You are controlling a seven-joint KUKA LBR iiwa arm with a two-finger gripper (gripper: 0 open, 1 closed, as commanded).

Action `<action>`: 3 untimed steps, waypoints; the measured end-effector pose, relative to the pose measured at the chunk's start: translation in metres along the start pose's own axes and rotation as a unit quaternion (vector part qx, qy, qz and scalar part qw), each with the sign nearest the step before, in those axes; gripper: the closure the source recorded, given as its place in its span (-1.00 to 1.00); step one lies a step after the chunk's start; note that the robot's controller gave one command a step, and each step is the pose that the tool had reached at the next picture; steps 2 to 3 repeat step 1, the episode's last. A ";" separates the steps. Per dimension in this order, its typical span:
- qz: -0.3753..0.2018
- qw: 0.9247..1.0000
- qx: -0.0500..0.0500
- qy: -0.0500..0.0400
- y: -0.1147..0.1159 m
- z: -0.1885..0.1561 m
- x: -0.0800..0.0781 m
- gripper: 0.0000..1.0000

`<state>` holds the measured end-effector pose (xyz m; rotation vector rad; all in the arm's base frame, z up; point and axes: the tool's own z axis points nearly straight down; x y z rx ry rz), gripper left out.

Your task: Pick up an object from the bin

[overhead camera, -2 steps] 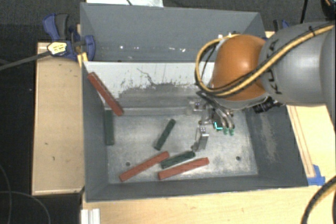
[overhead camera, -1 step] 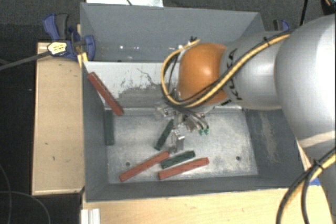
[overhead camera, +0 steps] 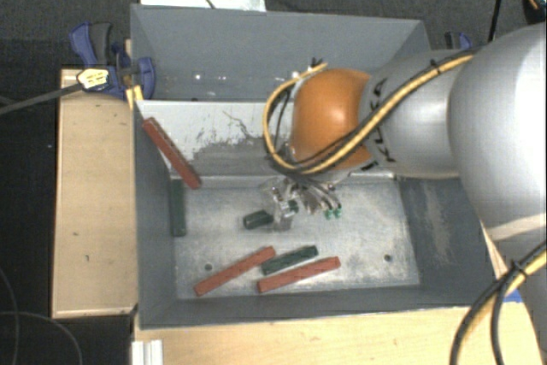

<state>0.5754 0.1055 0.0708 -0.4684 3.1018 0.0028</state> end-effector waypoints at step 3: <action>-0.049 0.999 0.001 -0.002 0.009 -0.145 0.032 1.00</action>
Offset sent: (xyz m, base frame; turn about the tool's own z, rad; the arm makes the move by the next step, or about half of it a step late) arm -0.0354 -0.0019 0.1392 -0.0992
